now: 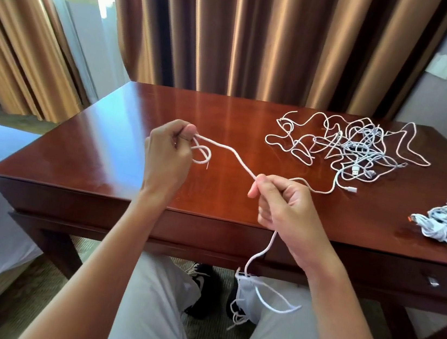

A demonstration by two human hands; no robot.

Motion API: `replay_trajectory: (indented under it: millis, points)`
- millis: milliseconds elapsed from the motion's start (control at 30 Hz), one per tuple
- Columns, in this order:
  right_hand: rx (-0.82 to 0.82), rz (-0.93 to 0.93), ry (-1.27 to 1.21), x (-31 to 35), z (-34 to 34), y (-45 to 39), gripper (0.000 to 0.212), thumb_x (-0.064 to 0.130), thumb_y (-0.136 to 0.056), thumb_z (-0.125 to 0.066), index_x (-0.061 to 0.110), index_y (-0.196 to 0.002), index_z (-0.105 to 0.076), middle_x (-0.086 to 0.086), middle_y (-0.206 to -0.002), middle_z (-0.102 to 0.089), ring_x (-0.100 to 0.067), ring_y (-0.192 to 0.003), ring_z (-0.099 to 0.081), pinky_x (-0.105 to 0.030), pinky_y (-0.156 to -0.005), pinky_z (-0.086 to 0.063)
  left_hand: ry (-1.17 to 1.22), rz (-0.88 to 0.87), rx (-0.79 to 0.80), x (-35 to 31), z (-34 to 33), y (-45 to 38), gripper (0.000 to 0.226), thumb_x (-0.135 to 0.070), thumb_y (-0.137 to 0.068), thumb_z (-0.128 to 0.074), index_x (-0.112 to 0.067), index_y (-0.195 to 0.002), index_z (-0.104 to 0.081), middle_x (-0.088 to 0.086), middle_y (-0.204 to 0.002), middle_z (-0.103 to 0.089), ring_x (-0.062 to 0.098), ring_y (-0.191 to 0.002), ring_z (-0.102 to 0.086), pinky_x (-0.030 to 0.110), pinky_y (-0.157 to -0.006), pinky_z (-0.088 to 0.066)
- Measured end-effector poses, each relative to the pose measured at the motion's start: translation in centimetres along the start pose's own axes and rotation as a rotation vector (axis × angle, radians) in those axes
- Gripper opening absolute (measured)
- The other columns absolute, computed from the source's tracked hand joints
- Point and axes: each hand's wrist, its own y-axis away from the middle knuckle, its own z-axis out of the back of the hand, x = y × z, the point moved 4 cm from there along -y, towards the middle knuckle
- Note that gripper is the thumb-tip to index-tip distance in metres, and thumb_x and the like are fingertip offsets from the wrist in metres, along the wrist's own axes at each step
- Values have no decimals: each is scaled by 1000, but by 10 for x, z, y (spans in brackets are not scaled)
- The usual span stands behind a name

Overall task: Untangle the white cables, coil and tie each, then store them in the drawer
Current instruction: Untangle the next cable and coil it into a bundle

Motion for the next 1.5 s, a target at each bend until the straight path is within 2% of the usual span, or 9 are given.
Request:
replay_trajectory:
  millis: [100, 233, 400, 533, 667, 800, 1000, 1300, 1500]
  points:
    - [78, -81, -39, -2, -11, -4, 29, 16, -108, -43, 4, -100, -67, -5, -65, -56, -15, -53, -57, -29, -58, -55, -25, -91, 9, -6, -6, 3, 30, -23, -95, -55, -34, -67, -60, -22, -58, -61, 4, -56, -57, 37, -62, -51]
    - [77, 16, -139, 4, -29, -6, 37, 35, -104, -47, 4, -94, -64, -4, -63, -32, -11, -52, -29, -22, -47, -30, 38, -111, 52, -16, -19, 12, 30, -21, -96, -54, -32, -69, -59, -20, -57, -60, 0, -55, -53, 27, -58, -43]
    - [-60, 265, -31, 5, -45, -2, 6, 24, -102, -55, 18, -104, -56, 9, -76, -55, -7, -66, -52, -27, -62, -42, 601, 470, 266, -11, -43, 32, 46, -19, -107, -46, -17, -62, -57, -2, -51, -42, 12, -47, -39, 24, -46, -37]
    - [-119, 320, 170, -1, -49, -5, 55, 36, -95, -67, 21, -145, -50, 14, -99, -53, -3, -81, -55, -25, -75, -52, 837, 628, 357, -14, -50, 41, 44, -13, -107, -43, -10, -67, -59, 6, -54, -49, 17, -44, -49, 26, -47, -47]
    - [-166, 337, 274, 2, -44, -11, 58, 33, -92, -71, 13, -143, -55, 10, -101, -51, 2, -86, -56, -13, -83, -46, 914, 692, 473, -16, -57, 52, 44, 4, -102, -39, -6, -65, -60, 10, -55, -53, 16, -43, -53, 23, -41, -48]
    - [-163, 309, 377, -12, -47, -11, 87, 70, -79, -66, 29, -152, -43, 6, -127, -41, -8, -121, -49, -28, -105, -45, 1153, 942, 491, -18, -59, 52, 34, 1, -101, -37, -8, -72, -52, -1, -61, -40, 2, -38, -36, 13, -34, -34]
    - [-150, 558, 658, -10, -43, -14, 65, 58, -97, -49, 24, -152, -41, 6, -138, -41, -18, -126, -44, -46, -105, -43, 1122, 970, 585, -22, -57, 55, 36, 13, -91, -31, -7, -70, -53, 1, -55, -45, 7, -41, -48, 16, -42, -47]
    - [-236, 687, 741, -2, -45, -16, 51, 55, -102, -32, 13, -115, -59, 1, -117, -59, -15, -108, -50, -32, -90, -38, 1129, 975, 686, -12, -62, 64, 14, 6, -76, -50, -3, -83, -58, 8, -79, -56, 13, -71, -61, 22, -65, -58]
    - [-333, 745, 927, -5, -46, -21, 49, 43, -107, -29, 8, -103, -62, -4, -98, -62, -22, -96, -53, -36, -83, -40, 1149, 1014, 617, -2, -69, 72, 14, -15, -93, -57, -10, -84, -66, 1, -85, -64, 6, -82, -64, 16, -85, -52]
